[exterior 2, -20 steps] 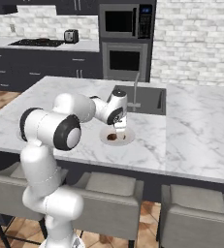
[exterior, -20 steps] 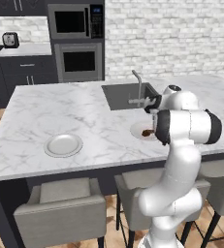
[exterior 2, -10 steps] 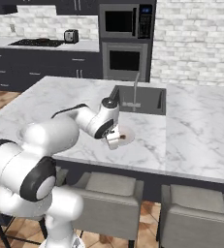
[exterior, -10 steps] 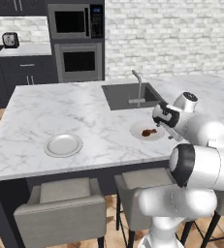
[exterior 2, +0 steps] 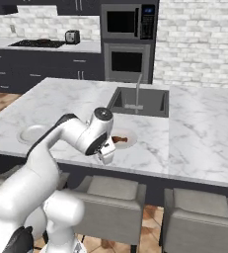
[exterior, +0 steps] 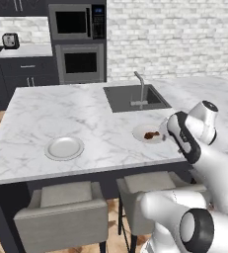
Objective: Take the chicken drumsticks from the pan and place one on each plate on the dining counter.
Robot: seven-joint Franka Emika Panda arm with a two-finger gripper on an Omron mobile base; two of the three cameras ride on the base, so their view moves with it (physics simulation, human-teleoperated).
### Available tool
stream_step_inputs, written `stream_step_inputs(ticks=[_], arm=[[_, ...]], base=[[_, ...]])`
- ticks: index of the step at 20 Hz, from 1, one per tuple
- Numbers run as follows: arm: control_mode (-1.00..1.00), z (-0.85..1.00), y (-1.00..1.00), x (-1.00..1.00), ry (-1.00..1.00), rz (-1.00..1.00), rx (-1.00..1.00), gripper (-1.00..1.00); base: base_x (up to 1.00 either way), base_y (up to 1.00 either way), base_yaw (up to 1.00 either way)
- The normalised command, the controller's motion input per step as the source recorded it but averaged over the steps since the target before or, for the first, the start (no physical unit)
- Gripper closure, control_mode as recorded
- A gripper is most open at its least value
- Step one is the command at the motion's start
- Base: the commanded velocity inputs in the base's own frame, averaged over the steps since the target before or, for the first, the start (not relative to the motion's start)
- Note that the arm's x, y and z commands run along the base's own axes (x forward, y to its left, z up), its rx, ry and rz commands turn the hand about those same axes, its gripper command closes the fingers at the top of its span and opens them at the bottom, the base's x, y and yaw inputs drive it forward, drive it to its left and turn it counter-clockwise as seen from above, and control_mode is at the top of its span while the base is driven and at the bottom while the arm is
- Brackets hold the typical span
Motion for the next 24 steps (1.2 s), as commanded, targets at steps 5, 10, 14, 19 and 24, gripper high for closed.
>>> stream_step_inputs(ticks=[5, 10, 14, 19, 24], arm=[[-1.0, 0.0, 0.09, -0.58, 0.0, 0.17, 0.0, -1.0], [-1.0, 0.0, 0.39, -0.34, 0.13, 0.14, -0.08, -1.0], [1.0, 0.0, 0.12, -0.05, 0.05, 0.03, -0.03, -1.0], [1.0, 0.0, 0.0, 0.0, 0.0, 0.0, 0.0, -1.0], [1.0, 0.0, 0.0, 0.0, 0.0, 0.0, 0.0, -1.0]], base=[[0.0, 0.0, 0.0], [0.0, 0.0, 0.0], [-0.22, 0.38, 0.07], [-0.45, 0.69, 0.1], [-0.36, 0.73, 0.24]])
